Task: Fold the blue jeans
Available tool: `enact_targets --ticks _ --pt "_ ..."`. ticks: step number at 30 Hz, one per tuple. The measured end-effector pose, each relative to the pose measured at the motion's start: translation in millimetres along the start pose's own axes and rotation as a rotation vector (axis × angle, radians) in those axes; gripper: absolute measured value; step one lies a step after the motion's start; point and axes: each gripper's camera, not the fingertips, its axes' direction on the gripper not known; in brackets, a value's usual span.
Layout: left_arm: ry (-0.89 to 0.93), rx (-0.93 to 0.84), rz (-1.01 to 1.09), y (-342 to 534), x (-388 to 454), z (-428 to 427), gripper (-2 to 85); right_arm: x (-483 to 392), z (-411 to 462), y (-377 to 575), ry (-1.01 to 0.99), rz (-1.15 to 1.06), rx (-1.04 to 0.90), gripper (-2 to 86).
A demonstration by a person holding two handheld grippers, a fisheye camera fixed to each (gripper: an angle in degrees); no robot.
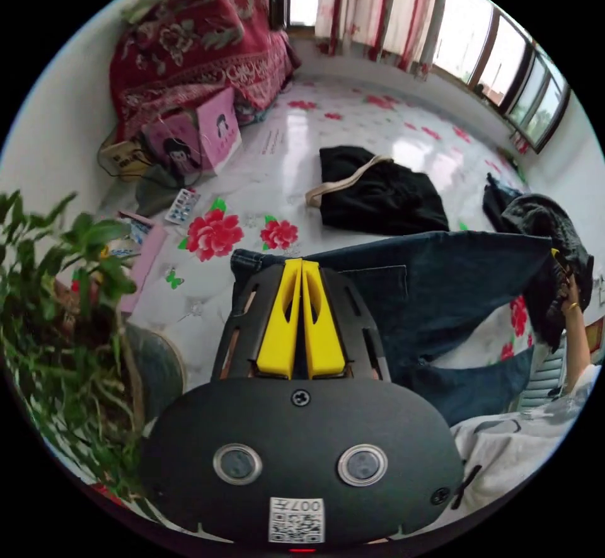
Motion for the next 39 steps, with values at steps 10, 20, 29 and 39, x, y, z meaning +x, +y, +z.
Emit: enact_targets --ticks 10,20,29,39 --pt "-0.002 -0.072 -0.158 223 -24 -92 -1.0 -8 -127 218 0.144 -0.013 -0.066 0.1" --pt "-0.076 -0.372 -0.192 281 -32 8 -1.0 -11 -104 325 0.116 0.100 -0.285 5.5" --pt "-0.087 -0.344 -0.102 253 -17 -7 -1.0 -55 -10 318 0.109 -0.212 -0.527 7.0" --pt "-0.115 -0.288 -0.027 238 1 -42 -1.0 103 -200 329 0.094 0.297 -0.005 0.4"
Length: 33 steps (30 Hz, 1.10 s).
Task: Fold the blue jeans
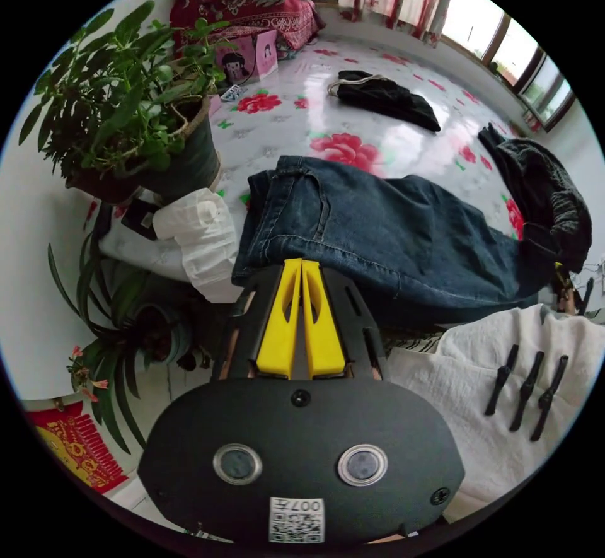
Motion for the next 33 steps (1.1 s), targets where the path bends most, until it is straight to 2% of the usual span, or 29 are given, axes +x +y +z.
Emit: enact_targets --ticks 4,7,15,17,20,24,27,31,33 --pt "-0.001 -0.117 -0.037 2 5 46 -1.0 128 -10 51 -0.116 0.398 0.003 1.7" --pt "-0.014 -0.173 -0.075 -1 9 68 -1.0 181 3 92 -0.128 0.621 -0.013 5.1" --pt "-0.050 -0.210 -0.049 -22 25 69 -1.0 232 35 148 -0.247 0.854 -0.028 10.5" --pt "-0.058 -0.216 -0.041 -28 31 71 -1.0 234 41 140 -0.260 0.862 -0.044 10.1" --pt "-0.066 -0.226 -0.037 -34 38 75 -1.0 226 45 113 -0.070 0.779 -0.213 7.8" --pt "-0.059 -0.221 -0.043 -38 44 80 -1.0 199 38 70 0.056 0.527 -0.285 1.7" --pt "-0.042 -0.222 -0.043 -43 51 87 -1.0 186 40 40 0.051 0.407 -0.263 0.4" --pt "0.022 -0.214 -0.048 -57 66 96 -1.0 183 24 -4 -0.039 0.361 -0.047 0.1" --pt "0.024 -0.191 -0.007 -72 86 98 -1.0 184 24 -17 -0.014 0.373 -0.012 0.3"
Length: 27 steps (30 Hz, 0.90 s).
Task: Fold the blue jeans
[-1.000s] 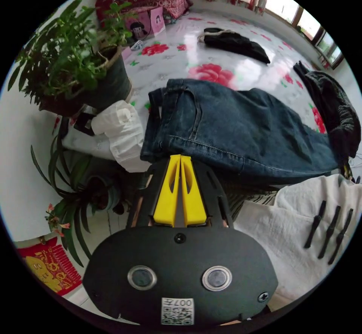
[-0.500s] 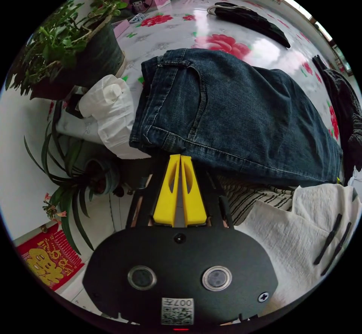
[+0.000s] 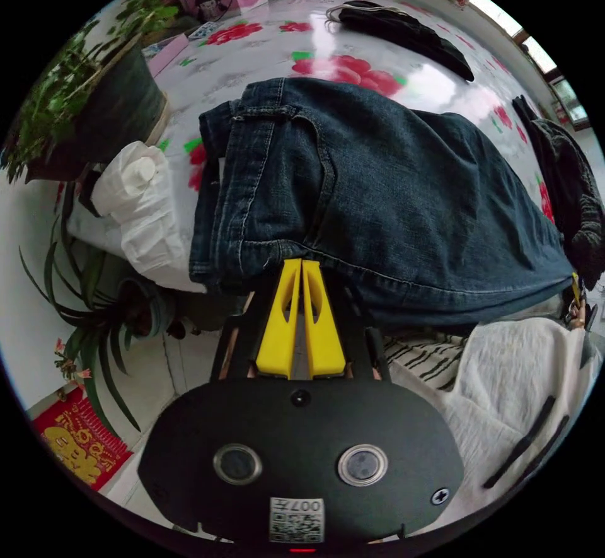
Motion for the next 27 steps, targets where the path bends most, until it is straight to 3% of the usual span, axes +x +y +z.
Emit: enact_targets --ticks 6,14,16,27 --pt "-0.077 0.013 0.072 -3 16 -6 -1.0 3 23 6 0.247 0.032 -0.073 1.8" --pt "0.025 0.069 -0.023 23 -12 -35 -1.0 24 30 37 0.147 0.063 0.005 2.6" --pt "0.045 0.074 -0.043 23 -15 -38 -1.0 31 42 29 0.093 0.066 -0.061 2.5" --pt "0.092 0.093 -0.163 27 -31 -46 0.1 38 69 4 0.133 0.077 -0.111 0.3"
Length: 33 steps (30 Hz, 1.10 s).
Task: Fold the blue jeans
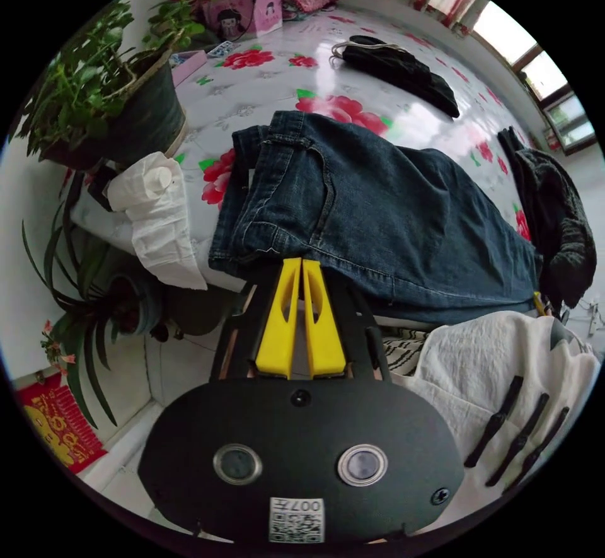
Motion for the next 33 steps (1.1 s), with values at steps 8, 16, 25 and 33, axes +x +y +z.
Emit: enact_targets --ticks 8,16,25,33 --pt "0.145 0.061 -0.168 3 -42 -4 10.4 12 10 -4 -0.040 0.029 -0.044 0.5" --pt "0.036 -0.071 -0.175 -53 -35 24 2.5 -10 -23 -18 -0.198 -0.027 0.032 -0.2" --pt "0.088 0.019 -0.180 1 -62 -3 1.7 17 -37 6 -0.148 -0.039 0.054 0.2" --pt "-0.024 -0.083 -0.111 -13 -50 33 4.5 33 -7 44 -0.128 0.169 0.075 3.6"
